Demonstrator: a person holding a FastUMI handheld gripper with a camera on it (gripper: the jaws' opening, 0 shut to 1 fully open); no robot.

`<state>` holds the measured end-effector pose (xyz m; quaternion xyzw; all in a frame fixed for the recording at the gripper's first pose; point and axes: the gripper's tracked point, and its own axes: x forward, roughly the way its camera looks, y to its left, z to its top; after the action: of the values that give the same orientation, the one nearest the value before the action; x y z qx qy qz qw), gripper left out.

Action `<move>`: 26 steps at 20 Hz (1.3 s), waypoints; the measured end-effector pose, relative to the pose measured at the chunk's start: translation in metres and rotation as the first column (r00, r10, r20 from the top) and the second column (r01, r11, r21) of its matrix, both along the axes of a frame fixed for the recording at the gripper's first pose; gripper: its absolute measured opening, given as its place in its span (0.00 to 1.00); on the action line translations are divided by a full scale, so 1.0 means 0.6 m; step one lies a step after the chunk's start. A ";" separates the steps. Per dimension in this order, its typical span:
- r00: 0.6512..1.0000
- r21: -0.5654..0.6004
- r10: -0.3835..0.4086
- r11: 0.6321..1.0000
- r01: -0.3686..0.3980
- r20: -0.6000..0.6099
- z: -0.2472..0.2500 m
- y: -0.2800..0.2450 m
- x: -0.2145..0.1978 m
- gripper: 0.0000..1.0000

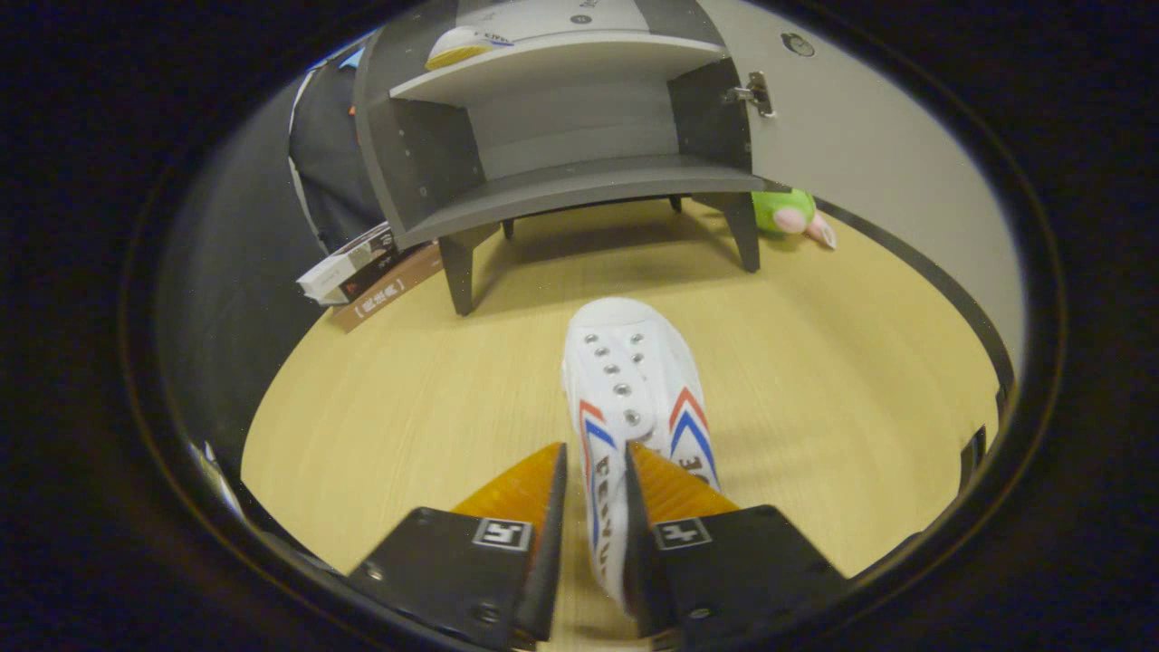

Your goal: Open the shoe cabinet door, grab the shoes and put them into the shoe cabinet, then close the shoe cabinet door.

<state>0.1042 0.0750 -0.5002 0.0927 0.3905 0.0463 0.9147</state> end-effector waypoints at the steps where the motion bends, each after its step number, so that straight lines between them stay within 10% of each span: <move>1: 1.000 0.043 0.007 0.999 -0.007 0.007 0.001 0.010 -0.012 0.21; 3: 0.999 0.036 0.014 0.999 -0.015 0.039 -0.004 0.007 -0.006 0.06; 26: 0.962 0.115 0.101 0.984 -0.134 0.255 0.245 0.040 -0.057 0.05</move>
<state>0.0701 0.0988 -0.3534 0.1226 0.2740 0.1372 0.9440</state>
